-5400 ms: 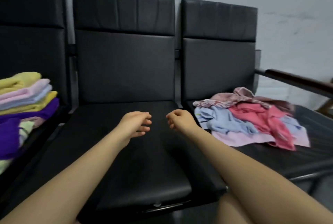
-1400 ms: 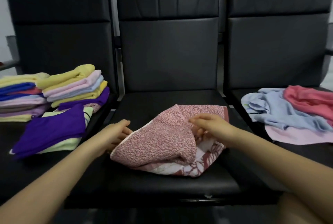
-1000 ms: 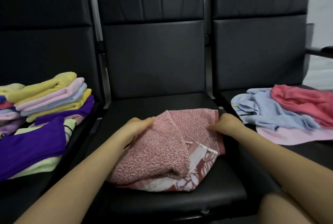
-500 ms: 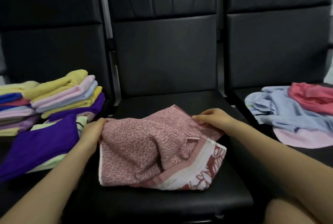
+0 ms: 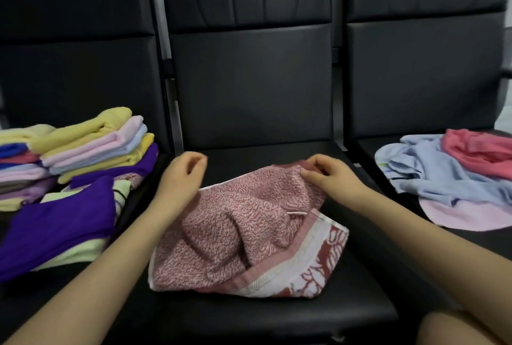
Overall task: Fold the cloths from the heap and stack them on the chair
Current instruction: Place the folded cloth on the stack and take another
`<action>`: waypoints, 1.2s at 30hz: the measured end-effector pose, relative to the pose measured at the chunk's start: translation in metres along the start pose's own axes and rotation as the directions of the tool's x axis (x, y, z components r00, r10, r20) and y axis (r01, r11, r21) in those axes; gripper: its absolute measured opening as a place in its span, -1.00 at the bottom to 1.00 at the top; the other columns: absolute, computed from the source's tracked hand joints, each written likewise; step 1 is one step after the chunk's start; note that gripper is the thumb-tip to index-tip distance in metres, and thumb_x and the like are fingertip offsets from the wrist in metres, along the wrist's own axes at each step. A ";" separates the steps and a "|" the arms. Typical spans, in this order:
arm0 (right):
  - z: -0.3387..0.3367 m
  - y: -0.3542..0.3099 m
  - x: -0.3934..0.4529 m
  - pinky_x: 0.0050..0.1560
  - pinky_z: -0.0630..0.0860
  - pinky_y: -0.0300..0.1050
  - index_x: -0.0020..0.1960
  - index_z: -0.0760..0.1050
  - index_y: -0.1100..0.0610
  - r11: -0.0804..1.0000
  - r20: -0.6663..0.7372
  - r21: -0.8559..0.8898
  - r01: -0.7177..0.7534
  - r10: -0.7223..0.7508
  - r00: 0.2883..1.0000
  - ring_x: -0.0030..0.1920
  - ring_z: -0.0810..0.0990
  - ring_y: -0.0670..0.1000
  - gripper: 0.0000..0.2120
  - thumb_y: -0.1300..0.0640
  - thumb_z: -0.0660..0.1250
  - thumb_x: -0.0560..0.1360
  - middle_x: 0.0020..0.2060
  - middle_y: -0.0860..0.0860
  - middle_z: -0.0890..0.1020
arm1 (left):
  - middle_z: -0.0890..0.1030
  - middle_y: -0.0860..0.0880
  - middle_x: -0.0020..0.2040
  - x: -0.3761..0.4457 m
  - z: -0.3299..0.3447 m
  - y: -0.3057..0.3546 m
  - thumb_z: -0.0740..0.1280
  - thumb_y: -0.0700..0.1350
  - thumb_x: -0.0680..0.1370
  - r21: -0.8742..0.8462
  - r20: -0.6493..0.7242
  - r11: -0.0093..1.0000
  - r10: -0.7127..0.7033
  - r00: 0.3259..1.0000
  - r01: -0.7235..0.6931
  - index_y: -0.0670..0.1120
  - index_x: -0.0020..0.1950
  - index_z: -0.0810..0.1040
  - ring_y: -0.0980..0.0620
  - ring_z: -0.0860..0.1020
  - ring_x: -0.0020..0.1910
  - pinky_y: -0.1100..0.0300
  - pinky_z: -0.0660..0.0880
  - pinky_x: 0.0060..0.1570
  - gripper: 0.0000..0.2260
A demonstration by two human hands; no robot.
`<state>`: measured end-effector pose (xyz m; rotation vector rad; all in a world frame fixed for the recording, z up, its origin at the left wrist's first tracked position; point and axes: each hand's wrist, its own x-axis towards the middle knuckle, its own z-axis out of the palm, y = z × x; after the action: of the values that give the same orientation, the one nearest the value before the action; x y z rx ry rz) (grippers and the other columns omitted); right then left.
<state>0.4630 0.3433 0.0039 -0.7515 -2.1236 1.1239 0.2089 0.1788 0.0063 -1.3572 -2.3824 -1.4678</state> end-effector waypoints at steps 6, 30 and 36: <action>0.008 -0.048 -0.008 -0.14 0.52 -0.25 -0.10 0.62 0.01 0.958 0.107 0.267 0.104 -0.137 0.985 -0.17 0.64 -0.10 -0.83 0.18 0.29 0.59 -0.23 -0.06 0.68 | 0.52 0.01 0.22 -0.016 0.046 0.045 0.06 -0.02 0.68 -0.427 0.374 0.881 -0.032 0.927 0.203 0.18 0.15 0.47 -0.01 0.49 0.26 0.00 0.49 0.16 -0.78; -0.017 -0.049 -0.013 0.01 0.54 -0.09 0.09 0.58 0.20 0.953 0.581 0.264 -0.148 -0.034 0.813 -0.03 0.65 0.07 -0.75 0.21 0.46 0.42 -0.04 0.08 0.68 | 0.55 -0.05 -0.27 -0.010 0.004 0.038 0.30 -0.12 0.60 -0.251 -0.114 0.935 0.227 0.967 -0.249 -0.03 -0.16 0.49 0.03 0.54 -0.24 0.06 0.45 -0.22 -0.86; -0.041 -0.031 -0.005 -0.24 0.49 -0.28 -0.21 0.57 0.20 0.972 0.432 0.202 -0.118 0.019 0.902 -0.30 0.54 -0.04 -0.80 0.07 0.48 0.39 -0.34 0.04 0.58 | 0.57 0.08 -0.23 0.000 -0.030 0.023 0.31 -0.06 0.59 0.079 -0.281 0.972 0.236 0.930 -0.223 -0.03 -0.09 0.51 0.11 0.53 -0.20 0.08 0.46 -0.22 -0.91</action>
<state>0.4900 0.3459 0.0471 -0.5087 -2.2757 1.6622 0.2135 0.1608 0.0394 -1.2607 -1.9926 -1.4255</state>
